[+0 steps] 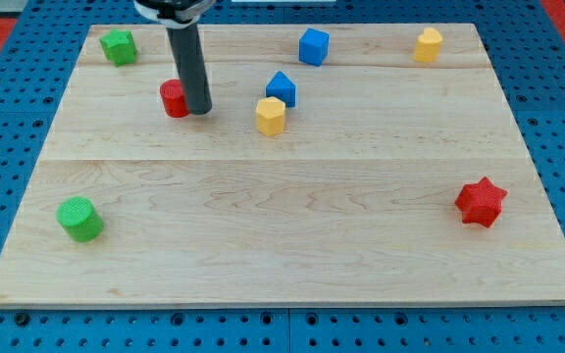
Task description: Push the red circle to the center left of the board
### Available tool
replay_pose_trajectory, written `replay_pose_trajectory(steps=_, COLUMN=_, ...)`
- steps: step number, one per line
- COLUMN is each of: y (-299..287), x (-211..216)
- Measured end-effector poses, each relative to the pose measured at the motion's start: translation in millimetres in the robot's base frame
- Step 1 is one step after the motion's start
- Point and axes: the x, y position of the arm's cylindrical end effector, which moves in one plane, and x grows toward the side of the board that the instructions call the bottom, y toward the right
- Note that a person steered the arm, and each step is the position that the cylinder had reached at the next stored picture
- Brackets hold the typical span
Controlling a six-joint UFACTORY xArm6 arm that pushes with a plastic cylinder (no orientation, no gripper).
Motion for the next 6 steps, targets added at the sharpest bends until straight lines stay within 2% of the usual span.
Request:
replay_pose_trajectory(steps=2, y=-35, x=-9)
replay_pose_trajectory(steps=4, y=-34, x=-48)
replay_pose_trajectory(steps=6, y=-97, x=-5)
